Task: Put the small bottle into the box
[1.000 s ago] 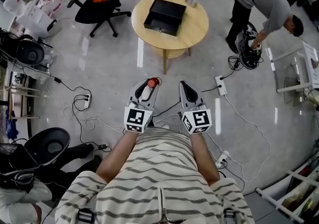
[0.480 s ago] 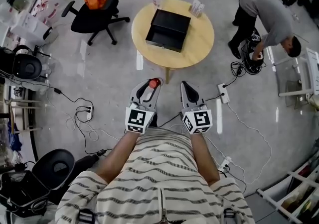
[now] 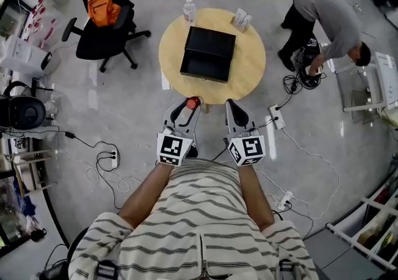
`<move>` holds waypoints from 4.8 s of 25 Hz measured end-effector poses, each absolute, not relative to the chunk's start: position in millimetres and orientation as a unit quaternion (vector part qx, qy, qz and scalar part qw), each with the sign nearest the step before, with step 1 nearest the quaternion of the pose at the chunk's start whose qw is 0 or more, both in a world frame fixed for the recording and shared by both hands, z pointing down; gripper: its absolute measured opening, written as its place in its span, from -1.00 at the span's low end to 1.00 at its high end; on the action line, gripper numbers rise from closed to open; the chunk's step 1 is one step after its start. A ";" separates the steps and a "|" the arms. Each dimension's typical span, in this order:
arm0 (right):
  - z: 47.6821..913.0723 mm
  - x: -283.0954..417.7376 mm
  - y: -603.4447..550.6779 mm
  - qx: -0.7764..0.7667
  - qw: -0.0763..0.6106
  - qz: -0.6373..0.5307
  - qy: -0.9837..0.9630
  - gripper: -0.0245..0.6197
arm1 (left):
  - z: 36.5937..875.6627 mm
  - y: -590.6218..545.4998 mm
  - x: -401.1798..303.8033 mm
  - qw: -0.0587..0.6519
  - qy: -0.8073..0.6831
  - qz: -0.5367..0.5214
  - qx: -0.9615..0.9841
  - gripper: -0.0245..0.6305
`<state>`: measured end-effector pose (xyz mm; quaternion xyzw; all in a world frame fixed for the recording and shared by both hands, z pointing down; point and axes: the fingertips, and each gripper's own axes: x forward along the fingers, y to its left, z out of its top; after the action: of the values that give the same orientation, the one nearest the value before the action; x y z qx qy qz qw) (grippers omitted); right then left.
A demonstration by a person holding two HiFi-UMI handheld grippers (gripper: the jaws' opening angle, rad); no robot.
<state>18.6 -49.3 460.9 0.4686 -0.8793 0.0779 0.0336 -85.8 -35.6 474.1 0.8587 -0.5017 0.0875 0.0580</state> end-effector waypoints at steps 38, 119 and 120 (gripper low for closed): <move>490.2 21.6 -169.2 0.471 0.050 0.098 -0.875 -0.86 | 516.2 -177.5 -71.7 0.072 -0.480 0.138 0.863 -0.47; 551.0 42.2 -180.7 0.480 0.105 0.150 -0.858 -0.86 | 705.2 -292.3 -37.2 0.138 -0.453 0.261 0.841 -0.47; 551.4 41.7 -180.9 0.480 0.107 0.148 -0.858 -0.86 | 705.2 -292.5 -36.8 0.133 -0.452 0.263 0.842 -0.47</move>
<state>41.7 -180.9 551.4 0.4798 -0.8582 0.1477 0.1073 -36.8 -292.5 705.2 0.8417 -0.4521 0.2634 0.1331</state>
